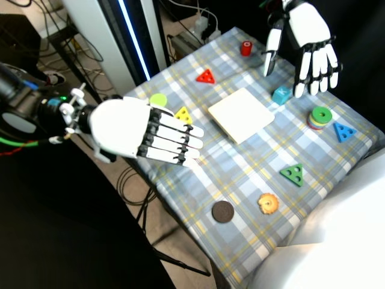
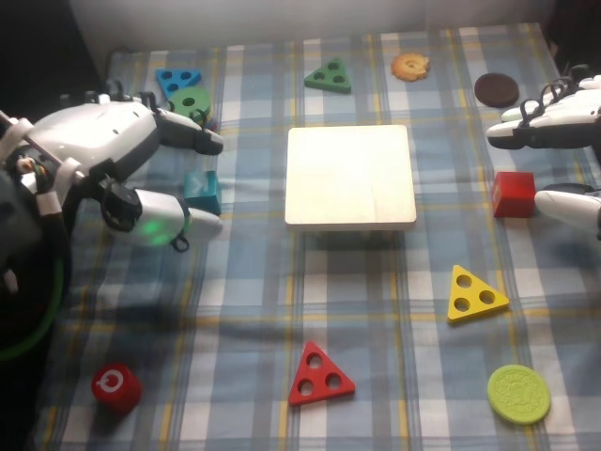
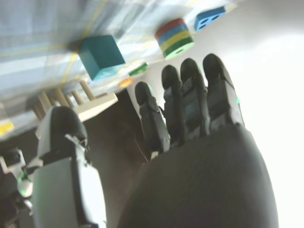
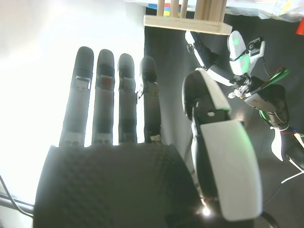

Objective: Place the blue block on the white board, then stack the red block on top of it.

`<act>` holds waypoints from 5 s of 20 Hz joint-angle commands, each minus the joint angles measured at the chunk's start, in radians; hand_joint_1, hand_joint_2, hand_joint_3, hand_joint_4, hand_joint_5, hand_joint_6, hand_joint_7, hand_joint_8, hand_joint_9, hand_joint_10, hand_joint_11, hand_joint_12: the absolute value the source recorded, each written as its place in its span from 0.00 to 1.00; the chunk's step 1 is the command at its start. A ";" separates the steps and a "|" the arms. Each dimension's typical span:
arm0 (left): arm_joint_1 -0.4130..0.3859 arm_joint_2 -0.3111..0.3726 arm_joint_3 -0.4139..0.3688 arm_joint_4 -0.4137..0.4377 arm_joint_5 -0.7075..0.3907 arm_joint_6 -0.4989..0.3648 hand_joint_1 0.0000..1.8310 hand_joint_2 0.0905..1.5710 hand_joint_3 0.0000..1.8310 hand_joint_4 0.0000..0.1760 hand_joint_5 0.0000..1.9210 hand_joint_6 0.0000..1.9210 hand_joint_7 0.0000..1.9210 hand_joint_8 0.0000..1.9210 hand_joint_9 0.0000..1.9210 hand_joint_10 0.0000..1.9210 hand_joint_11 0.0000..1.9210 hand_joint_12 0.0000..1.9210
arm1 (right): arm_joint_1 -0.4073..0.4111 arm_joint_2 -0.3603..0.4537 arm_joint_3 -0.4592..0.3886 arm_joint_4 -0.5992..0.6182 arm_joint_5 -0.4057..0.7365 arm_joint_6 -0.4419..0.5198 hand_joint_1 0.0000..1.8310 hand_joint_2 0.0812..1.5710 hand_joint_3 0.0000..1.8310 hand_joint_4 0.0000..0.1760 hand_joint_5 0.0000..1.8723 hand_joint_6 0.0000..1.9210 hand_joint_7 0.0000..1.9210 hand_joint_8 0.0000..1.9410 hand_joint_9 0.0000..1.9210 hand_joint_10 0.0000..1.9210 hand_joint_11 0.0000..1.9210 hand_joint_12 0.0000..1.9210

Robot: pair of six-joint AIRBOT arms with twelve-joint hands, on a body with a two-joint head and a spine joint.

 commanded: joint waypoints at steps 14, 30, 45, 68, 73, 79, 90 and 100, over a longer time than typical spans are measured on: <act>-0.052 -0.071 0.118 -0.088 0.009 0.064 0.49 0.58 0.00 0.75 0.40 0.00 0.31 0.00 0.21 0.00 0.00 0.33 | 0.004 -0.004 0.005 0.016 0.123 0.010 0.32 0.86 0.00 0.26 0.30 0.00 0.28 0.00 0.27 0.00 0.18 0.21; -0.088 -0.082 0.121 -0.098 -0.002 0.063 0.55 0.70 0.00 1.00 0.49 0.53 0.38 0.00 0.27 0.00 0.00 0.37 | -0.007 -0.004 0.005 0.017 0.123 0.017 0.27 0.90 0.00 0.17 0.31 0.00 0.31 0.00 0.30 0.00 0.20 0.23; -0.203 -0.102 0.019 0.306 -0.062 -0.173 0.58 0.65 0.00 1.00 0.57 0.40 0.40 0.00 0.27 0.00 0.02 0.39 | -0.001 -0.010 0.012 0.013 0.129 0.017 0.26 0.90 0.00 0.00 0.32 0.00 0.31 0.00 0.31 0.00 0.20 0.23; -0.230 -0.214 0.110 0.277 0.026 -0.174 0.57 0.66 0.00 1.00 0.56 0.42 0.35 0.00 0.26 0.00 0.01 0.41 | 0.012 -0.019 0.018 -0.003 0.129 0.020 0.27 0.91 0.00 0.05 0.31 0.00 0.31 0.00 0.30 0.00 0.17 0.30; -0.225 -0.215 0.107 0.277 0.025 -0.174 0.57 0.66 0.00 1.00 0.55 0.43 0.34 0.00 0.26 0.00 0.00 0.41 | 0.012 -0.020 0.019 -0.003 0.129 0.020 0.29 0.90 0.00 0.00 0.32 0.00 0.32 0.00 0.31 0.00 0.18 0.30; -0.221 -0.212 0.105 0.276 0.024 -0.174 0.55 0.59 0.00 0.66 0.47 0.01 0.33 0.00 0.25 0.00 0.00 0.39 | 0.012 -0.020 0.018 -0.003 0.129 0.020 0.30 0.90 0.00 0.00 0.32 0.00 0.32 0.00 0.31 0.00 0.17 0.30; -0.163 -0.130 0.027 0.343 -0.117 -0.379 0.49 0.56 0.00 0.84 0.25 0.00 0.22 0.00 0.18 0.00 0.00 0.31 | 0.012 -0.024 0.026 0.012 0.120 0.020 0.36 0.78 0.00 0.00 0.26 0.00 0.25 0.00 0.25 0.00 0.08 0.37; 0.020 0.076 -0.144 0.488 -0.450 -0.792 0.39 0.53 0.00 1.00 0.09 0.00 0.10 0.00 0.09 0.00 0.00 0.31 | 0.095 -0.094 0.111 0.031 -0.067 -0.052 0.49 0.62 0.00 0.23 0.24 0.00 0.19 0.00 0.21 0.00 0.00 0.56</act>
